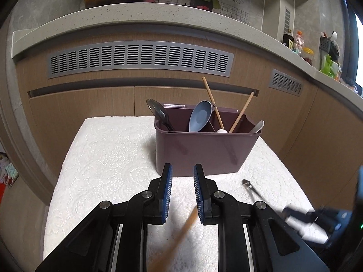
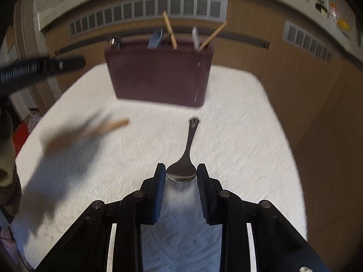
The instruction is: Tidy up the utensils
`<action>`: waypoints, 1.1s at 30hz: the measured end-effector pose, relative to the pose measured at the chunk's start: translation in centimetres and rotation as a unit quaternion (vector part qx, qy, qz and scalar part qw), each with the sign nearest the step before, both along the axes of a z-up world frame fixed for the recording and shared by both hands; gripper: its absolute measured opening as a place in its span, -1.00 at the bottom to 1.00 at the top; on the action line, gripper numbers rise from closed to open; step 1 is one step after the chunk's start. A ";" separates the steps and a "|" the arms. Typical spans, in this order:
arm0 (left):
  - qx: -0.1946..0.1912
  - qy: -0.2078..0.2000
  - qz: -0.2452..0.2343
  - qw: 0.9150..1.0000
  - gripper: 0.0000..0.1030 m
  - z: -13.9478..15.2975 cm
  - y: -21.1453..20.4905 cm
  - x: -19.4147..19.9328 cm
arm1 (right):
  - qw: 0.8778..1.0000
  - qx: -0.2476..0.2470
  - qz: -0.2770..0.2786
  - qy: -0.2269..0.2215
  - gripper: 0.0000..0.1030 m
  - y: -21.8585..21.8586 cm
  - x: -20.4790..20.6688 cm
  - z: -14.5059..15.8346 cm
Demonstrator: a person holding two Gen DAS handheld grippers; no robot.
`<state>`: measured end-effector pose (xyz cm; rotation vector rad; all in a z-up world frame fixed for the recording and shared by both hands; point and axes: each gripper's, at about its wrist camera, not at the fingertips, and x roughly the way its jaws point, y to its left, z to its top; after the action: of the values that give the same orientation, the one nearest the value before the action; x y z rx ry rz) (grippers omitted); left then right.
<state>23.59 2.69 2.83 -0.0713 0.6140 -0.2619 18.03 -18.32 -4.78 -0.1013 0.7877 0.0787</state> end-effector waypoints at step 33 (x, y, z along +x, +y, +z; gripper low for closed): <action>0.182 0.258 -0.166 0.934 -0.50 -8.0 -6.0 3.4 | 0.998 0.046 0.018 -0.038 -0.49 -3.6 2.8 5.7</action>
<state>27.03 -3.35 -5.13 0.3364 1.1926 -0.4583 20.83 -21.94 0.93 -0.0310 0.7043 0.1434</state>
